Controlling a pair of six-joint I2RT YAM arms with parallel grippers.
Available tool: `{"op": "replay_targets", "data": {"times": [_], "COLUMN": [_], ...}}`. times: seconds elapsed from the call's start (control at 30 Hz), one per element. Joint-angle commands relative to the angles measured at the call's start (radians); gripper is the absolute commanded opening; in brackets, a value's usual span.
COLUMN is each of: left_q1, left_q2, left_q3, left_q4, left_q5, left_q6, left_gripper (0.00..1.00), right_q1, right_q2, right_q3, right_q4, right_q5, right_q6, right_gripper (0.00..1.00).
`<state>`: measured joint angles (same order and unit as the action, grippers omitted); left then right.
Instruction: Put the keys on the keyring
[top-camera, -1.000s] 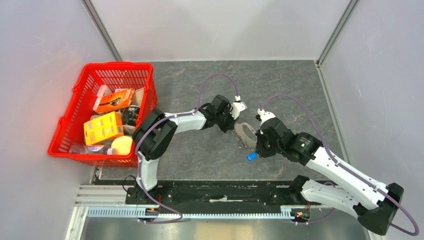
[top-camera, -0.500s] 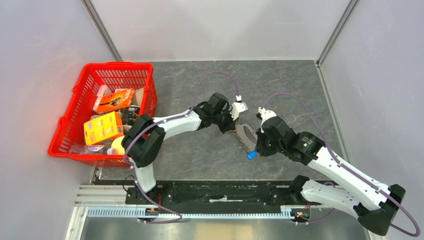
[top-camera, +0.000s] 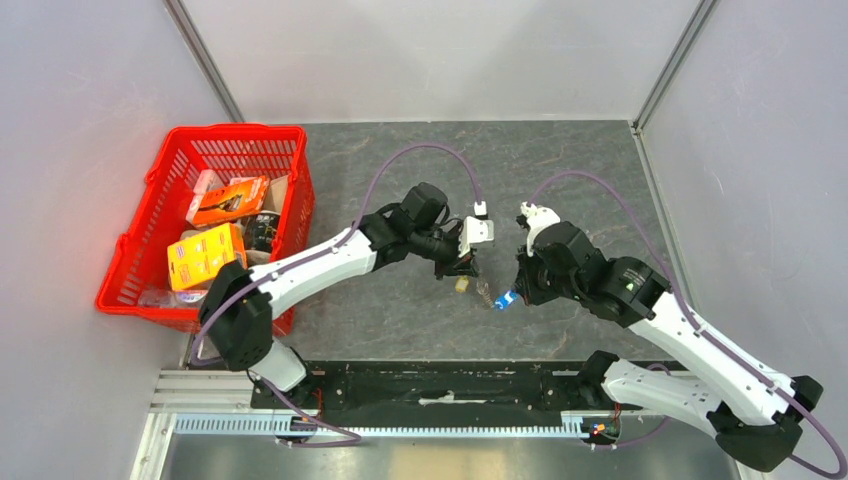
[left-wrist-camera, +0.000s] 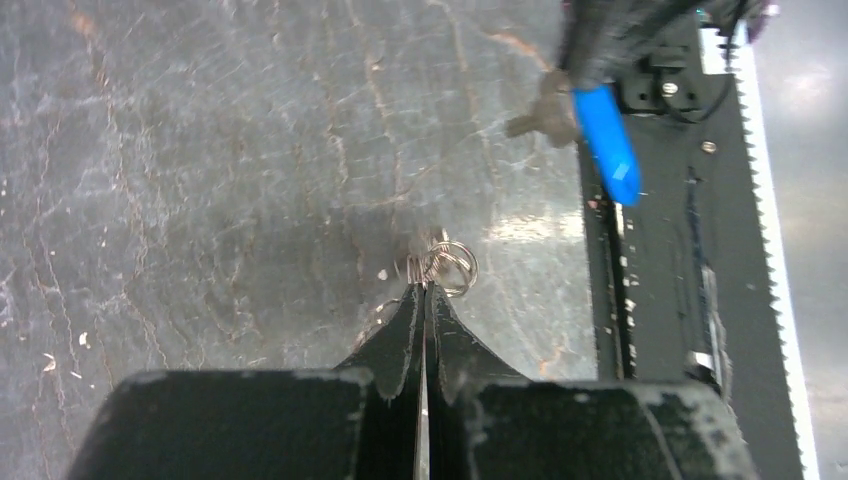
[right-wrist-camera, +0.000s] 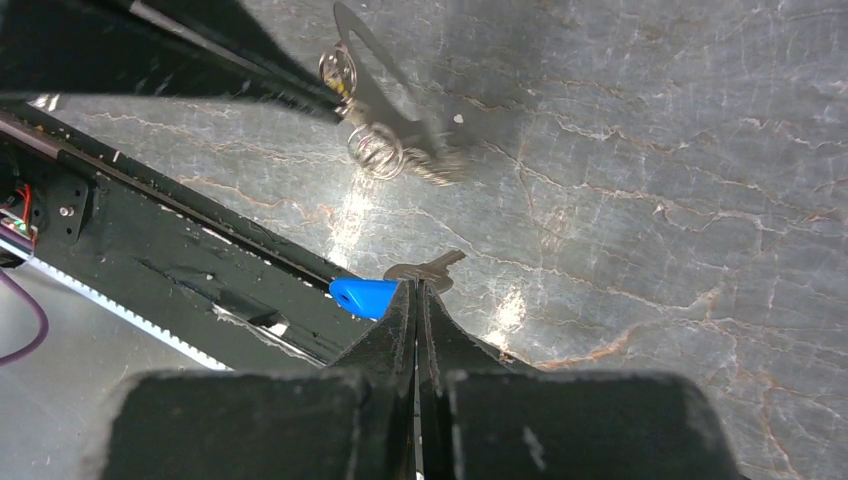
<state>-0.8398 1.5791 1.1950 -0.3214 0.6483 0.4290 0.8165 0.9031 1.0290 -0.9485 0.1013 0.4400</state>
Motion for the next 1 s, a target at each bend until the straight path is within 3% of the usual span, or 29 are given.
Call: {"op": "replay_targets", "data": {"times": [0.0, 0.63, 0.97], "left_q1": [-0.008, -0.024, -0.033], "left_q2": [-0.119, -0.272, -0.338], "left_q3": [0.014, -0.008, -0.058], "left_q4": [-0.065, -0.129, -0.078], "left_q5": [0.108, 0.387, 0.37], "left_q6": [0.092, 0.098, 0.026], "left_gripper": [0.02, 0.02, 0.02], "right_q1": [0.006, 0.007, 0.007], "right_q2": [-0.029, -0.081, -0.07], "right_q3": [0.085, 0.151, 0.168], "right_q4": [-0.035, 0.008, 0.018], "right_q5": [-0.018, -0.386, -0.363], "right_q6": [-0.056, -0.18, -0.173], "right_gripper": [0.0, 0.0, 0.0]}}
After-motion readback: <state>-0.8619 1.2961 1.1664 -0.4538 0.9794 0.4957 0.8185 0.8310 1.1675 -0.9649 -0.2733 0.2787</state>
